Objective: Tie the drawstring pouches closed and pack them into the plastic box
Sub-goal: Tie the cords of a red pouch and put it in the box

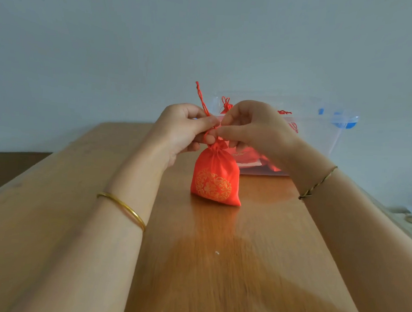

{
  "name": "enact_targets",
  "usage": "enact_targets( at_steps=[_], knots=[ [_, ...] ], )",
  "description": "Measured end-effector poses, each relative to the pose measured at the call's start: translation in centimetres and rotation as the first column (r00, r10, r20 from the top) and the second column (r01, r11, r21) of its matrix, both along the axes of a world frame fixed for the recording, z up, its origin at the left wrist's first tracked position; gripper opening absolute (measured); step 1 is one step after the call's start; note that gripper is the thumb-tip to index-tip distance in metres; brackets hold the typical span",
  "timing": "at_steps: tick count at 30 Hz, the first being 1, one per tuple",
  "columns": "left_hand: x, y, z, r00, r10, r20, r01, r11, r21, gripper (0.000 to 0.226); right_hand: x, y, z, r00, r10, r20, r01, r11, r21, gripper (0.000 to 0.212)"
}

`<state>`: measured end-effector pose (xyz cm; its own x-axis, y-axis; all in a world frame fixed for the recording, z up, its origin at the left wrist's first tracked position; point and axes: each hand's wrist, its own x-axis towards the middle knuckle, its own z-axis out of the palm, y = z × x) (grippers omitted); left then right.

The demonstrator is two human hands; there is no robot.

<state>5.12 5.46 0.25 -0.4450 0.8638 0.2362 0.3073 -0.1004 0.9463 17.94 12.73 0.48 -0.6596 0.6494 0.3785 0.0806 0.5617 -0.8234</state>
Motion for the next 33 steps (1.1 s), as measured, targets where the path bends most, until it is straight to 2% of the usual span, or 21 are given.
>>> enact_targets(
  at_steps=[4, 10, 18, 20, 21, 23, 26, 29, 33],
  knots=[
    [0.0, 0.1, 0.0, 0.999, 0.034, -0.005, -0.034, 0.999, 0.017, 0.017, -0.5, -0.1, -0.2, 1.000, 0.002, 0.030, -0.005, 0.995, 0.103, 0.018],
    [0.0, 0.0, 0.1, 0.999, 0.039, -0.004, -0.039, 0.999, 0.027, 0.015, -0.9, 0.1, -0.3, 0.994, -0.099, 0.041, 0.082, 0.949, 0.305, 0.018],
    [-0.1, 0.0, 0.2, 0.998, 0.026, 0.058, -0.029, 0.998, 0.054, 0.017, -1.3, -0.4, -0.6, 0.982, -0.188, 0.031, 0.139, 0.818, 0.558, 0.011],
    [-0.2, 0.1, 0.2, 0.997, 0.044, 0.067, -0.048, 0.997, 0.061, 0.009, -1.3, -0.5, -0.6, 0.980, -0.197, 0.033, 0.138, 0.790, 0.597, 0.009],
    [-0.2, 0.1, 0.3, 0.995, 0.062, 0.075, -0.067, 0.996, 0.065, 0.002, -1.3, -0.5, -0.7, 0.979, -0.201, 0.026, 0.150, 0.803, 0.577, 0.008],
    [-0.4, 0.2, 0.5, 0.990, 0.094, 0.104, -0.102, 0.992, 0.072, 0.012, -1.3, -0.3, -0.7, 0.978, -0.207, 0.006, 0.182, 0.870, 0.458, 0.008],
    [-0.6, 0.2, 0.8, 0.986, 0.166, 0.028, -0.168, 0.983, 0.080, 0.027, -1.1, 0.1, -0.6, 0.986, -0.163, -0.036, 0.165, 0.982, 0.092, 0.012],
    [-0.6, -0.1, 1.1, 0.973, 0.192, -0.130, -0.171, 0.973, 0.153, 0.025, -0.6, 0.4, -0.6, 0.990, -0.125, -0.068, 0.107, 0.969, -0.223, 0.022],
    [0.2, -0.3, 1.2, 0.901, 0.080, -0.427, -0.040, 0.994, 0.103, 0.012, -0.2, 0.7, -0.6, 0.993, -0.075, -0.087, 0.035, 0.921, -0.388, 0.020]
  ],
)
